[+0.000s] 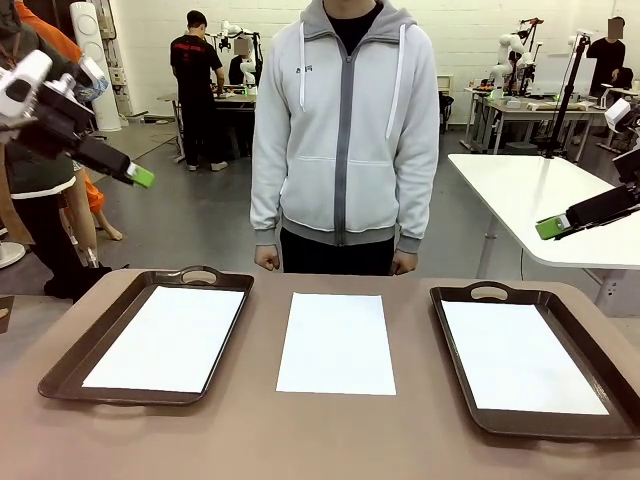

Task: Sort the A4 documents.
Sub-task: Receive the A4 Paper.

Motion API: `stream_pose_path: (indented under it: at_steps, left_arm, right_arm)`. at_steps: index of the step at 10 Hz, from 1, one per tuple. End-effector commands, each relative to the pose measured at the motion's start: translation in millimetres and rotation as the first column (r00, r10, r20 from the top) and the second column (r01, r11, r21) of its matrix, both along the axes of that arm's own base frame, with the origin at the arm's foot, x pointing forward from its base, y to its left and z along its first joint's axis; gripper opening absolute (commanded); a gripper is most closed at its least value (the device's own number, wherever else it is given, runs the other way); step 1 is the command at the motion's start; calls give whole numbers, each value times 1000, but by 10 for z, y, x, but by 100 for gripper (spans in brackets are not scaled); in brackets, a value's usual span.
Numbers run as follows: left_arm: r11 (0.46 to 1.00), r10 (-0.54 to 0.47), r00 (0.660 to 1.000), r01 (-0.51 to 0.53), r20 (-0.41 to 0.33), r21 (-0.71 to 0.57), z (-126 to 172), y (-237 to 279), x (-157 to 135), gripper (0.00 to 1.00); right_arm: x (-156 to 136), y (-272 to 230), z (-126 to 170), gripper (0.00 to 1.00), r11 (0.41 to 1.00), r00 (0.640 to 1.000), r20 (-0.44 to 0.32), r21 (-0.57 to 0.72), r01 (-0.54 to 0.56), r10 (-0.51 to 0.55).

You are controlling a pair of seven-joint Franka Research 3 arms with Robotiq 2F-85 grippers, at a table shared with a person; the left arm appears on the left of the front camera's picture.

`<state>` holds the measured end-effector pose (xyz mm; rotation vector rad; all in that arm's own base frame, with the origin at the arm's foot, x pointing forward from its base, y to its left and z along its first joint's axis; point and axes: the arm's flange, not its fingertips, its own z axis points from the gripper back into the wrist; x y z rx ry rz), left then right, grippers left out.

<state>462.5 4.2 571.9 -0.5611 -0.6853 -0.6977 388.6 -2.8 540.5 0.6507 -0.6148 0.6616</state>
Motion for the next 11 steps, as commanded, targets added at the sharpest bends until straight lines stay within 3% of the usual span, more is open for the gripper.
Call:
stream_pose_path:
  at_steps: [1, 3, 6, 11]
  left_arm:
    - [1000, -20, 999, 20, -46, 11, -34, -36, 13, 100]
    - [992, -122, 993, 122, -1, 26, 37, -50, -81, 100]
    - [981, -188, 981, 186, 39, 45, 105, -60, -159, 100]
    - [984, -180, 983, 179, 28, 19, 114, -111, -127, 100]
  right_arm:
    - [-5, -1, -5, 100, 1000, 1000, 2, 0, -4, 4]
    - [-5, -1, -5, 100, 1000, 1000, 2, 0, -4, 4]
    - [-5, -1, -5, 100, 1000, 1000, 2, 0, -4, 4]
    - [-5, -1, -5, 100, 1000, 1000, 2, 0, -4, 4]
